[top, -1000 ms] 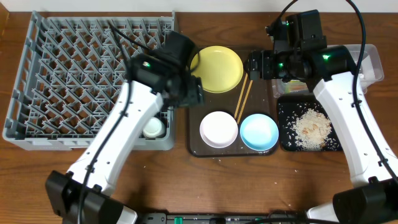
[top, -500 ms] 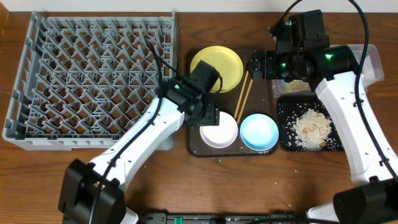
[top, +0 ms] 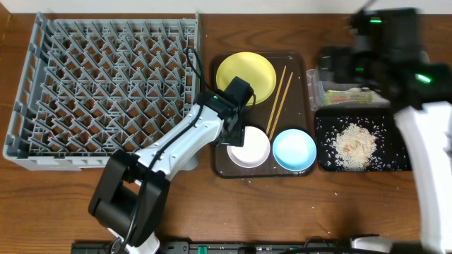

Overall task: Sort waste into correct bins and load items into the dishwasher
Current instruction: 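Move the left gripper to the pink-white bowl and grasp its rim, then lift the pink-white bowl and carry it left into the rack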

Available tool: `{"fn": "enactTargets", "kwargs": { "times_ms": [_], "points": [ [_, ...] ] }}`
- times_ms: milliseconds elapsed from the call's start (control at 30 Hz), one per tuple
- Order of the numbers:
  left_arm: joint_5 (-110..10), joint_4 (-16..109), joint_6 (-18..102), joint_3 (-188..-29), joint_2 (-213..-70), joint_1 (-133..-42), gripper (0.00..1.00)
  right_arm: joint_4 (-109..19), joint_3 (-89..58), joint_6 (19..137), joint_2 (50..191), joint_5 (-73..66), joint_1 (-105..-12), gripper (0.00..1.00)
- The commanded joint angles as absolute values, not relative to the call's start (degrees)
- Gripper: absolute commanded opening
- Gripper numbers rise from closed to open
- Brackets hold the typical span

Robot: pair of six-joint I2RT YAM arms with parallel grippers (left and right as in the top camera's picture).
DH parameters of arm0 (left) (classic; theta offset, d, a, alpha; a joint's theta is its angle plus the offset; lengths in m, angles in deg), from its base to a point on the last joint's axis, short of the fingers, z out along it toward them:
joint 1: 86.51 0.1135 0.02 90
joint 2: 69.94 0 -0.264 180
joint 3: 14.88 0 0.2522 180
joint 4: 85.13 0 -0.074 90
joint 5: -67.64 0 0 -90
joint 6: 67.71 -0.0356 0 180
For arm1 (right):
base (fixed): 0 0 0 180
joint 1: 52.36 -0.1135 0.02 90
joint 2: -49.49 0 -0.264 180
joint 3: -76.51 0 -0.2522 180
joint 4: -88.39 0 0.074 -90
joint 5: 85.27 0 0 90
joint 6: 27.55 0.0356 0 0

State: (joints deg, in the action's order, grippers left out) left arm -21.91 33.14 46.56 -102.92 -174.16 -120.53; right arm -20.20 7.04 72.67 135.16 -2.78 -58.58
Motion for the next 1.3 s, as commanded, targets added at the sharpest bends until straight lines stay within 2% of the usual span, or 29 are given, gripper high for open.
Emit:
{"fn": "enactTargets", "kwargs": {
  "times_ms": [0, 233, 433, 733, 833, 933, 1067, 1267],
  "points": [
    [-20.4, 34.0, 44.9, -102.8, -174.8, -120.6, 0.77, -18.2, 8.6, 73.1, 131.1, 0.3, -54.7, 0.93],
    [-22.1, 35.2, 44.8, -102.7, -175.9, -120.6, 0.74, -12.2, 7.7, 73.0, 131.2, 0.5, -47.7, 0.91],
    [-28.0, 35.1, 42.4, -102.7, -179.8, -120.6, 0.72, -9.9, 7.6, 72.5, 132.3, 1.7, -47.0, 0.91],
    [-28.1, 35.1, 42.5, -102.7, -179.9, -120.6, 0.50, -9.5, 7.6, 72.5, 132.4, 1.9, -47.0, 0.93],
    [-28.1, 34.9, 42.5, -102.8, -179.8, -120.6, 0.37, -9.4, 7.6, 72.5, 132.4, 1.9, -47.1, 0.99],
    [-27.9, 34.8, 42.4, -102.9, -179.1, -120.6, 0.28, -9.3, 7.6, 72.5, 132.4, 1.9, -47.1, 0.99],
    [-27.7, 34.7, 42.4, -102.9, -177.7, -120.6, 0.08, -8.6, 7.6, 72.5, 132.4, 1.9, -47.1, 0.99],
    [-26.4, 33.7, 42.4, -103.4, -172.4, -120.6, 0.07, -8.6, 7.6, 72.5, 132.4, 1.9, -47.1, 0.99]
  ]
}}
